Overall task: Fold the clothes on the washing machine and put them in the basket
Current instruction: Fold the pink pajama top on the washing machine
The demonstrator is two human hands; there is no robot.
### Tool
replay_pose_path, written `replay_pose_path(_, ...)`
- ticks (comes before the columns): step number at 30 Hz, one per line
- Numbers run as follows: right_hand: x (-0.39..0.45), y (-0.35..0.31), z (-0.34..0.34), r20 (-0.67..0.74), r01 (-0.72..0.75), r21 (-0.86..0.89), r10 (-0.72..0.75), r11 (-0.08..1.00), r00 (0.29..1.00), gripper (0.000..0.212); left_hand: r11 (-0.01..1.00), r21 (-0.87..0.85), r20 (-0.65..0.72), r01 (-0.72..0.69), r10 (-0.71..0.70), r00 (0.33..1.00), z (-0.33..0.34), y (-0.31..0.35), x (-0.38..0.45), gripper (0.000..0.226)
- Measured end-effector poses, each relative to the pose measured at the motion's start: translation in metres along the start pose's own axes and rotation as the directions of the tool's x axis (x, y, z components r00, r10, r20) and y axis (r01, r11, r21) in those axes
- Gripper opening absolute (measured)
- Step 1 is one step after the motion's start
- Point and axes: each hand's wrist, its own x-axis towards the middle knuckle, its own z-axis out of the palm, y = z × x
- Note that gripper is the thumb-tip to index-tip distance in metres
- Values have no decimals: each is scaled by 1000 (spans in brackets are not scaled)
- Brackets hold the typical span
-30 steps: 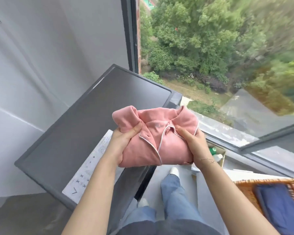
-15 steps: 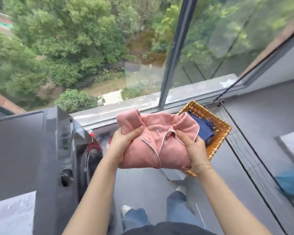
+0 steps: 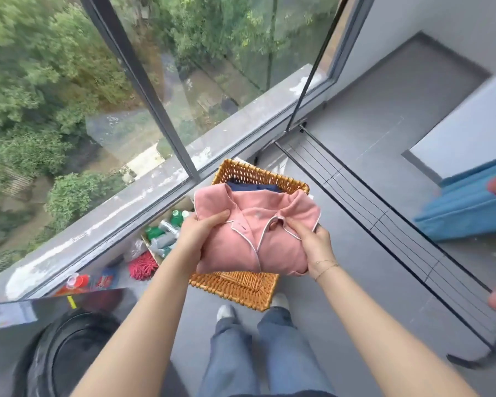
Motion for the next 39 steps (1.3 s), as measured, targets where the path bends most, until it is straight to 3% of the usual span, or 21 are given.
replay_pose_path(4, 72, 6, 20, -50, -98, 61, 101, 993, 994, 34, 992, 121, -11, 29, -28, 1000, 24, 4, 80, 35)
replay_pose_path(7, 131, 19, 38, -46, -154, 96, 159, 983, 986, 46, 980, 197, -18, 31, -28, 999, 37, 1, 148, 34)
replay_pose_path(11, 196, 42, 60, -130, -121, 138, 139, 983, 982, 48, 933, 360, -7, 3, -1, 1000, 63, -11, 225, 35)
replay_pose_path(15, 249, 76, 82, -294, -68, 2, 66, 998, 954, 50, 859, 508, 77, -53, 16, 997, 91, -33, 272, 30)
replay_pose_path(18, 262, 87, 91, -389, -103, -73, 67, 992, 919, 43, 837, 547, 9, -15, 13, 1000, 95, -51, 288, 40)
replay_pose_path(20, 259, 88, 92, -428, -83, -107, 30, 991, 903, 41, 799, 595, -18, -84, 118, 993, 96, -58, 282, 48)
replay_pose_path(22, 251, 89, 92, -430, -29, -101, -18, 994, 903, 48, 758, 595, -5, -266, 335, 942, 101, -61, 262, 64)
replay_pose_path(24, 232, 89, 92, -409, 56, -118, -100, 991, 907, 58, 605, 653, 73, -456, 549, 833, 106, -67, 232, 75)
replay_pose_path(26, 206, 90, 94, -369, 146, -180, -204, 973, 907, 63, 293, 777, 278, -557, 634, 721, 108, -80, 212, 73)
replay_pose_path(28, 179, 92, 99, -318, 256, -306, -352, 917, 880, 61, 36, 818, 470, -574, 532, 704, 105, -100, 215, 65)
replay_pose_path(29, 169, 96, 101, -278, 308, -374, -422, 875, 863, 58, -13, 820, 513, -573, 463, 723, 103, -108, 225, 62)
replay_pose_path(31, 169, 108, 100, -162, 324, -494, -452, 807, 877, 53, -23, 829, 526, -559, 373, 764, 108, -116, 248, 59)
replay_pose_path(34, 204, 119, 90, -44, 239, -650, -349, 721, 936, 51, -25, 845, 515, -534, 306, 801, 123, -115, 272, 57)
replay_pose_path(39, 244, 117, 89, -24, 111, -809, -222, 578, 975, 55, 17, 876, 474, -481, 152, 867, 132, -114, 283, 56)
